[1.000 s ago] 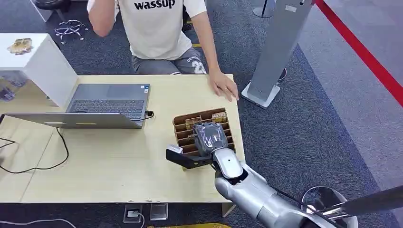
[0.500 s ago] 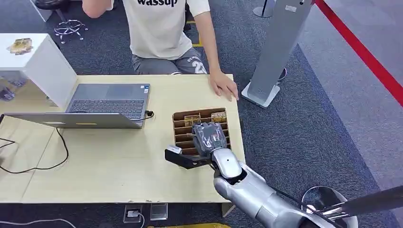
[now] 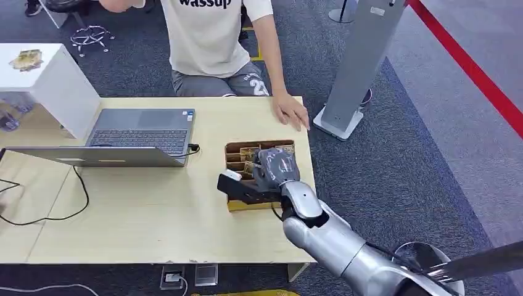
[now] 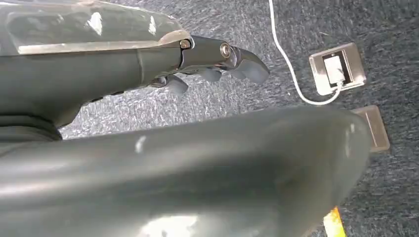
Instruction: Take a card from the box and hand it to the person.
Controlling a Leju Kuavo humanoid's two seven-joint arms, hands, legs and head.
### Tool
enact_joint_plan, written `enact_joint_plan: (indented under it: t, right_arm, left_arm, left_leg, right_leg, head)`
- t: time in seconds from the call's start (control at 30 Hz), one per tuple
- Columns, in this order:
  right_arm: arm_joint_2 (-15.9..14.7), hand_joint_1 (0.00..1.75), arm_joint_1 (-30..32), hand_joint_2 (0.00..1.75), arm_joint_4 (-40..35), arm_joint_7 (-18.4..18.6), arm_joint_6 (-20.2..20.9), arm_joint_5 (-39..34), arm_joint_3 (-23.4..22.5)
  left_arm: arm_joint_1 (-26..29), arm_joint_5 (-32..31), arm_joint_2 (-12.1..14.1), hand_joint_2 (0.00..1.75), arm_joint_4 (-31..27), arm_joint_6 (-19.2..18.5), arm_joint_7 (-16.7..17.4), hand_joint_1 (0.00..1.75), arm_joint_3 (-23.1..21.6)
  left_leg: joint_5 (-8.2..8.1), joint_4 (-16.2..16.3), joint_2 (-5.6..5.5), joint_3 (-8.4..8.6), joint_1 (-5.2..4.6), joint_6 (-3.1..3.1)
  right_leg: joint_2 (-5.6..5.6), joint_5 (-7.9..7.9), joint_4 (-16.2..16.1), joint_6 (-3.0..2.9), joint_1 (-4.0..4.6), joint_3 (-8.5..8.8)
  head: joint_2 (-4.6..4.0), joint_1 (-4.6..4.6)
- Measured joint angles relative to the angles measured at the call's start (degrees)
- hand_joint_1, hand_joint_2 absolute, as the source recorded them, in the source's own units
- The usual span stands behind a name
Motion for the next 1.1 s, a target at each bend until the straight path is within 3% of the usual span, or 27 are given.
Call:
enact_joint_plan:
  t: [0.2, 0.37, 0.47, 0.63, 0.77, 0.87, 0.97, 1.1]
  right_arm:
    - [-3.0, 1.55, -1.2, 1.75, -12.6, 0.8, -2.0, 3.4, -2.2]
    - [-3.5, 1.55, -1.2, 1.75, -16.0, -2.2, -8.8, 6.5, -2.4]
    - [-3.5, 1.55, -1.1, 1.75, -15.9, -4.3, -12.2, 7.3, -2.4]
    - [-3.5, 1.55, -1.1, 1.75, -13.0, -10.5, -22.1, 9.2, -2.7]
    - [-3.3, 1.55, -1.0, 1.75, -10.2, -12.1, -24.6, 10.5, -3.2]
    - [-2.9, 1.55, -0.9, 1.75, -7.6, -16.3, -28.4, 14.9, -4.5]
    - [-2.0, 1.55, 0.0, 1.75, -5.0, -20.6, -28.6, 15.9, -7.1]
    - [-0.6, 1.55, 0.3, 1.75, -1.8, -21.8, -28.9, 18.0, -9.9]
  left_arm:
    - [0.1, 0.5, 0.0, 0.0, 0.0, 0.0, -0.2, 0.0, 0.0]
    - [0.1, 0.5, 0.0, 0.0, 0.0, 0.0, -0.3, 0.0, 0.0]
    - [0.1, 0.4, -0.1, 0.0, 0.0, -0.1, -0.4, 0.0, 0.0]
    - [0.0, 0.0, -0.2, 0.0, 0.0, -0.4, -0.5, 0.0, 0.0]
    - [0.0, -0.3, -0.3, 0.0, 0.0, -0.6, -0.5, 0.0, 0.0]
    - [0.0, -0.9, -0.4, 0.0, 0.0, -0.8, -0.6, 0.0, 0.0]
    - [0.0, -1.1, -0.5, 0.0, 0.0, -0.9, -0.6, 0.0, 0.0]
    - [0.0, -1.2, -0.6, 0.0, 0.0, -1.2, -0.6, 0.0, 0.0]
  left_leg:
    - [0.0, 0.0, 0.02, 0.02, 0.0, 0.0]
    - [0.0, 0.0, 0.02, 0.03, 0.01, 0.0]
    - [0.0, 0.0, 0.02, 0.01, 0.01, 0.0]
    - [0.0, 0.0, 0.01, 0.0, 0.0, 0.0]
    - [0.0, 0.0, 0.01, 0.0, 0.0, 0.0]
    - [0.0, 0.0, 0.01, 0.01, 0.01, 0.0]
    - [0.0, 0.0, 0.01, 0.0, 0.01, 0.0]
    - [0.0, 0.0, 0.01, 0.01, 0.01, 0.0]
  right_leg:
    - [0.03, 0.0, 0.0, 0.0, 0.0, 0.01]
    - [0.03, 0.0, 0.0, 0.0, 0.01, 0.01]
    - [0.03, 0.0, 0.0, 0.0, 0.01, 0.02]
    - [0.02, 0.0, 0.0, 0.0, 0.0, 0.03]
    - [0.02, 0.0, 0.0, 0.0, 0.0, 0.01]
    - [0.02, 0.0, 0.0, 0.0, 0.01, 0.02]
    - [0.01, 0.0, 0.0, 0.0, 0.01, 0.02]
    - [0.02, 0.0, 0.0, 0.0, 0.01, 0.02]
  head:
    - [0.0, -0.02]
    - [0.0, -0.09]
    - [0.0, -0.02]
    - [0.0, 0.04]
    - [0.02, 0.04]
    - [0.0, -0.06]
    - [0.02, -0.07]
    - [0.0, 0.0]
